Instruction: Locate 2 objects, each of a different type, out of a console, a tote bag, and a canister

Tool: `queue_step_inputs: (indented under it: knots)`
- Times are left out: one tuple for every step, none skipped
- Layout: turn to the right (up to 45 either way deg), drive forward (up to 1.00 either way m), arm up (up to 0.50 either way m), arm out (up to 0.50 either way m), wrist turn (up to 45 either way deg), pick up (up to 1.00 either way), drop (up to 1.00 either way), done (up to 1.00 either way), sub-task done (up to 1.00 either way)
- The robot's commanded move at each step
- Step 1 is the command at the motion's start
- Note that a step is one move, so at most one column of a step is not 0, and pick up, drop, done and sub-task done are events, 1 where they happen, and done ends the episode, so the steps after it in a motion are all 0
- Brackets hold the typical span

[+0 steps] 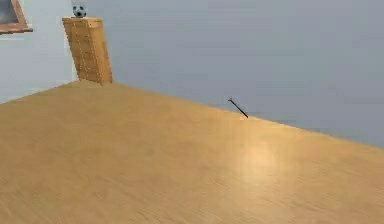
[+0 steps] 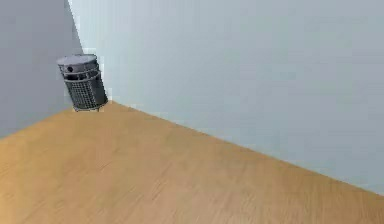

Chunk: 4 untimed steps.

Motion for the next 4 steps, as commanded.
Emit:
queue_step_inputs:
  knots:
    - [-45.0,0.00,0.00,0.00,0.0,0.00,0.00,0.00,0.00]
    - [-45.0,0.00,0.00,0.00,0.0,0.00,0.00,0.00,0.00]
    - [-45.0,0.00,0.00,0.00,0.0,0.00,0.00,0.00,0.00]
    - [-36.0,0.00,0.00,0.00,0.0,0.00,0.00,0.00,0.00]
